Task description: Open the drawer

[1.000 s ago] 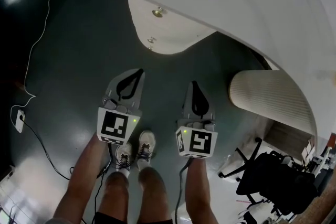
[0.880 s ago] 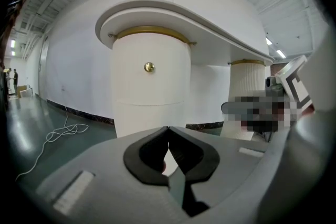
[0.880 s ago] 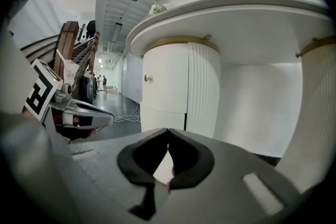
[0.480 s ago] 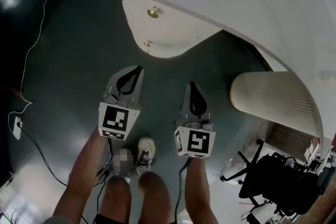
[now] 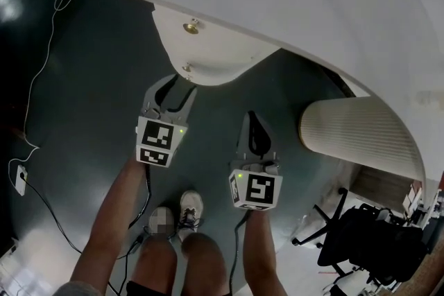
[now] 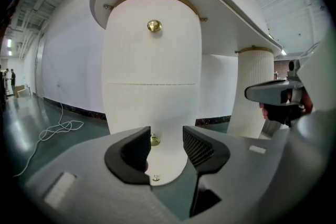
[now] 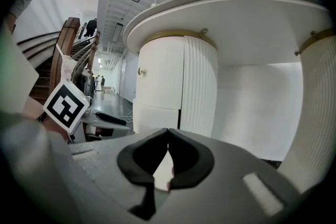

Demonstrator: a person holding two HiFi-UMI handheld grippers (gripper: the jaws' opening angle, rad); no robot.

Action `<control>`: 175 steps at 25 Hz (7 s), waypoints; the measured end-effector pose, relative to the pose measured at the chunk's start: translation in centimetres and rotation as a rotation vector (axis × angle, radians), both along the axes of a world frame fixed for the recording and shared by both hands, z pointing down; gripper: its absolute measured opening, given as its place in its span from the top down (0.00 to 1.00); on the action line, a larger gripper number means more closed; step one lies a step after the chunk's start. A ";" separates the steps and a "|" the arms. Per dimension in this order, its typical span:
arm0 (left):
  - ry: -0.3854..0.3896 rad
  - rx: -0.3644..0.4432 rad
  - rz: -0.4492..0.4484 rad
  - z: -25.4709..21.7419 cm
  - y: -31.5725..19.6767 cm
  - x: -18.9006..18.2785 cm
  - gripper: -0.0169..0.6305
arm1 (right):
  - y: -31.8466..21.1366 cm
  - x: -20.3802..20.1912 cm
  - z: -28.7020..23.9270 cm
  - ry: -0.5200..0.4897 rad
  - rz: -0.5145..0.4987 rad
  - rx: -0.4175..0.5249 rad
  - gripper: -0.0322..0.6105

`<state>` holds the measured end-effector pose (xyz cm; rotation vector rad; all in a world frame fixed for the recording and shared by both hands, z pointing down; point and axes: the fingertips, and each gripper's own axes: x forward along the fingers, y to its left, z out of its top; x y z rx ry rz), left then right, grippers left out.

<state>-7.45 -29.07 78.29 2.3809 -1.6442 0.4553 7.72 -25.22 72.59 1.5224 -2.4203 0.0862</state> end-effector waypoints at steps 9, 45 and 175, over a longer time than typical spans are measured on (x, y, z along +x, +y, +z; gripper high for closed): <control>-0.024 -0.048 -0.020 3.6 -2.6 -0.5 0.67 | -1.9 0.9 0.2 0.003 0.012 0.030 0.95; 0.004 -0.121 -0.031 4.7 0.6 -1.7 0.79 | 0.0 0.9 1.3 0.000 0.019 -0.057 0.95; -0.014 0.232 -0.017 -66.2 20.9 -4.3 0.78 | 19.1 4.9 -63.6 -0.052 0.188 0.185 0.95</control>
